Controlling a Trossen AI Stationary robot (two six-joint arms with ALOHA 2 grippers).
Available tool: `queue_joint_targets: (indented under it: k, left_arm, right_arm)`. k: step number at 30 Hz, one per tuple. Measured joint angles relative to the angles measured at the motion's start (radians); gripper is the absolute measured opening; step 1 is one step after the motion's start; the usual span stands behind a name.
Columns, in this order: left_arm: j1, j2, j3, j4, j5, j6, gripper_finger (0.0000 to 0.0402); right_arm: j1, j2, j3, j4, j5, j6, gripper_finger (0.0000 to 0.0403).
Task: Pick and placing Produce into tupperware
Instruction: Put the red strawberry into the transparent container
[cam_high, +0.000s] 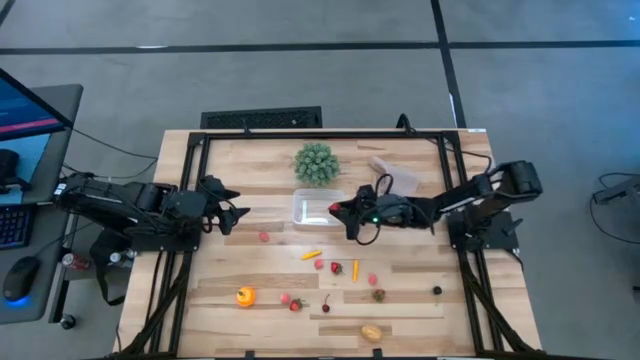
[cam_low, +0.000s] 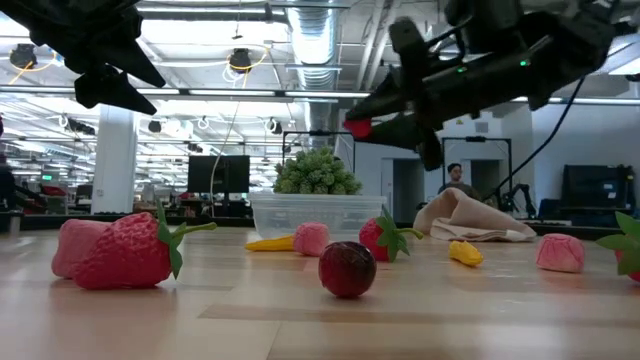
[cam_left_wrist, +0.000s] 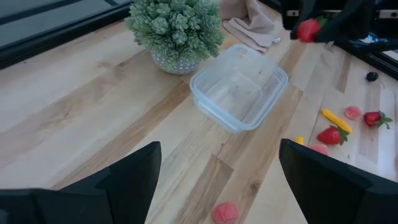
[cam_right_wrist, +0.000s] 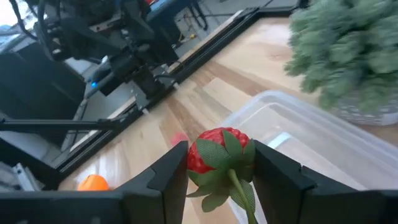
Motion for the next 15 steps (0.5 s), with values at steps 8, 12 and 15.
queue_joint_targets:
  k: [8,12,15]
  left_arm:
    - [0.0,0.0,0.0,0.001,-0.013,0.0,0.0316]
    - [0.0,0.0,0.0,0.002,-0.024,0.0,0.0316]
    - [0.0,0.0,0.0,0.002,-0.024,0.0,0.0316]
  right_arm:
    - [-0.041,0.122,0.105,-0.013,-0.053,-0.049,0.0142]
    - [-0.069,0.161,0.146,-0.094,-0.053,-0.049,0.0153]
    - [-0.084,0.183,0.167,-0.176,-0.053,-0.049,0.0164]
